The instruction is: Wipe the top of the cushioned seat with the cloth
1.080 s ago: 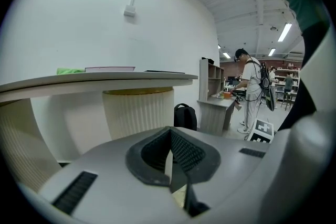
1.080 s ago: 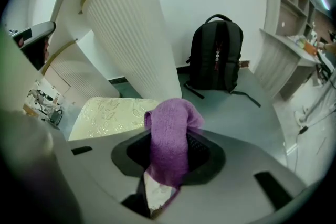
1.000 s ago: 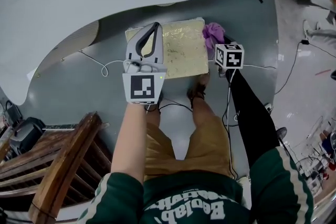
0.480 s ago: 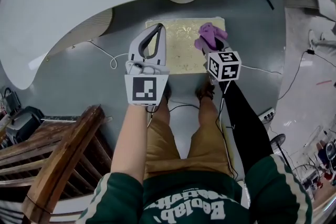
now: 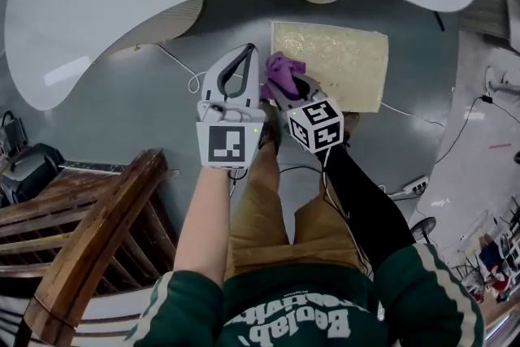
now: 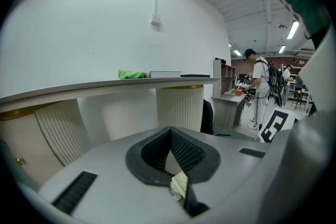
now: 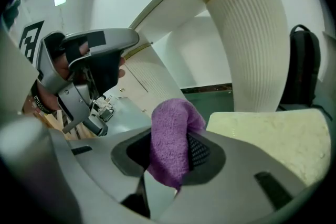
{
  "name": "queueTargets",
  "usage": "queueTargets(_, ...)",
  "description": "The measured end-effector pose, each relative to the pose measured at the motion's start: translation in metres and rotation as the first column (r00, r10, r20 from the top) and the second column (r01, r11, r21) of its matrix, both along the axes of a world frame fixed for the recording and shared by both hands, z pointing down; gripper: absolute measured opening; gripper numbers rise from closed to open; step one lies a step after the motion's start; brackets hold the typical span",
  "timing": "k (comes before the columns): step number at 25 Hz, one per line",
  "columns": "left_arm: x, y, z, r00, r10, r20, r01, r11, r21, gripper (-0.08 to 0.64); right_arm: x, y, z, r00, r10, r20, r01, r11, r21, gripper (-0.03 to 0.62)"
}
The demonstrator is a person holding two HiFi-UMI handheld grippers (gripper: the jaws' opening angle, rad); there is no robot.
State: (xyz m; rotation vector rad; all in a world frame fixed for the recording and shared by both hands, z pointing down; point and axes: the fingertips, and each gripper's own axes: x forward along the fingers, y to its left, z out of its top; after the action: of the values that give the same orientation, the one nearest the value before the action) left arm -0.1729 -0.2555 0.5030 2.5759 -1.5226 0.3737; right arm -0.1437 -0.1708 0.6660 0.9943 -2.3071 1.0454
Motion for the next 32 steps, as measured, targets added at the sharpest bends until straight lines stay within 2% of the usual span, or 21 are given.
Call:
queueTargets(3,-0.021,0.002,0.003,1.0,-0.026,-0.005,0.026,1.0,-0.007,0.015,-0.023,-0.001,0.013,0.999,-0.031,-0.023,0.031,0.999,-0.012,0.13)
queueTargets(7,-0.039,0.006,0.011,0.999,-0.027,0.019,0.027,0.999,-0.023,0.015,-0.014,0.002,0.075,0.993,-0.001,-0.122,-0.018,0.988,-0.154,0.13)
queueTargets(9,-0.042,0.005,0.015,1.0,-0.024,0.018,0.024,0.999,-0.025,0.015,-0.003,0.005,0.101,0.986,-0.009,-0.168,-0.024,0.98,-0.196,0.13)
queueTargets(13,-0.039,0.004,0.016,1.0,-0.012,0.018,0.013,1.0,-0.017,0.015,0.01,0.006,0.111,0.978,-0.034,-0.205,-0.003,0.984,-0.179,0.127)
queueTargets(18,-0.02,0.009,0.014,0.999,0.016,0.028,-0.016,1.0,-0.015,0.015,0.03,0.007,0.106,0.974,0.014,-0.227,-0.053,0.984,-0.17,0.127)
queueTargets(23,0.017,0.017,0.009,0.998,0.056,0.023,-0.056,0.998,-0.013,0.015,0.084,0.013,0.104,0.963,0.047,-0.265,-0.091,0.983,-0.159,0.127)
queueTargets(32,0.096,0.021,0.003,0.995,0.097,0.012,-0.096,0.995,-0.023,0.015,0.223,0.028,0.103,0.927,0.114,-0.357,-0.177,0.973,-0.147,0.127)
